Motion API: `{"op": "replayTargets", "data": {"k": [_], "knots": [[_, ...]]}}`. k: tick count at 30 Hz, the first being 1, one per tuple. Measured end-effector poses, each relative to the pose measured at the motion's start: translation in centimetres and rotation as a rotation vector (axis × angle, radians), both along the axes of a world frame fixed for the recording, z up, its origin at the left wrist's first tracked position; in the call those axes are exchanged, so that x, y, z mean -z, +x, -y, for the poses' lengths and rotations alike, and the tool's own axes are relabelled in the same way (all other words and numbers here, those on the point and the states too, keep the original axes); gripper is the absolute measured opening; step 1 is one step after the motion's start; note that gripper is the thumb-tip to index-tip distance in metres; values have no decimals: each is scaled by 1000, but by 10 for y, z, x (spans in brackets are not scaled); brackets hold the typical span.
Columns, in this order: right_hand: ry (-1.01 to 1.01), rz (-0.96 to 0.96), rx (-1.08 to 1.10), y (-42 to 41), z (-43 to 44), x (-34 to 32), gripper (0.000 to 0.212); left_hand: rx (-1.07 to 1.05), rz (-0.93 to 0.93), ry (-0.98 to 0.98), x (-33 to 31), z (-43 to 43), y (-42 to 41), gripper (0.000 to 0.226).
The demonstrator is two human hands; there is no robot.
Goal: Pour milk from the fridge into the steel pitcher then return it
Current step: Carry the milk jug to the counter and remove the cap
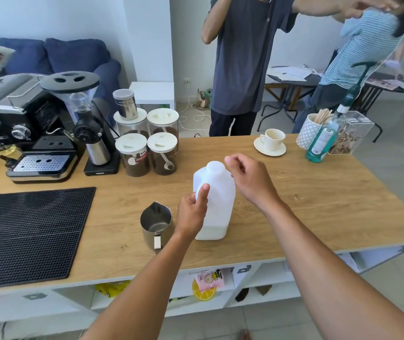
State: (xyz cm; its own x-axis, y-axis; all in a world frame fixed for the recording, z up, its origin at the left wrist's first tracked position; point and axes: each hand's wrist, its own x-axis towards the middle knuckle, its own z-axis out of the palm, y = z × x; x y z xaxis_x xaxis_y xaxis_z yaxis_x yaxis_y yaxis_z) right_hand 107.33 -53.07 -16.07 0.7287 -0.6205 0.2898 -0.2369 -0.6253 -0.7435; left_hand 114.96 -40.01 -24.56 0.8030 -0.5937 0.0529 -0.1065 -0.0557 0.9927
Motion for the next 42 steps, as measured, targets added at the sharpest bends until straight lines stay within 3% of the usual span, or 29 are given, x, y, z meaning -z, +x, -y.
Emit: {"op": "replayTargets", "data": {"k": [3, 7, 10, 15, 19, 21, 24, 27, 31, 34, 39, 42], "knots": [[-162, -188, -87, 13, -8, -25, 39, -61, -68, 15, 1, 2, -3, 82], [-467, -378, -3, 22, -14, -32, 52, -116, -97, 71, 6, 5, -1, 70], [-549, -439, 38, 25, -15, -31, 56, -131, -113, 53, 7, 7, -1, 62], [-555, -505, -49, 23, -16, -36, 47, -190, -201, 29, 3, 12, -3, 44], [-586, -510, -150, 22, -11, -34, 42, -178, -222, 34, 6, 12, -1, 46], [-488, -510, -230, 19, -5, -36, 41, -188, -219, 26, 5, 12, 1, 47], [-372, -530, -298, 14, 1, -42, 52, -207, -203, 29, 6, 13, 1, 47], [-352, -486, -235, 14, 0, -42, 67, -232, -228, 43, 8, 14, 0, 41], [-270, -455, -297, 19, -6, -37, 34, -203, -211, 20, 9, 14, 0, 45], [-194, -437, -364, 22, -9, -39, 40, -200, -201, 2, 6, 13, -1, 50], [-384, -507, -234, 23, -6, -41, 43, -204, -198, 14, 8, 13, -2, 49], [-237, -492, -355, 22, -6, -42, 42, -203, -217, 11, 9, 14, -1, 50]]}}
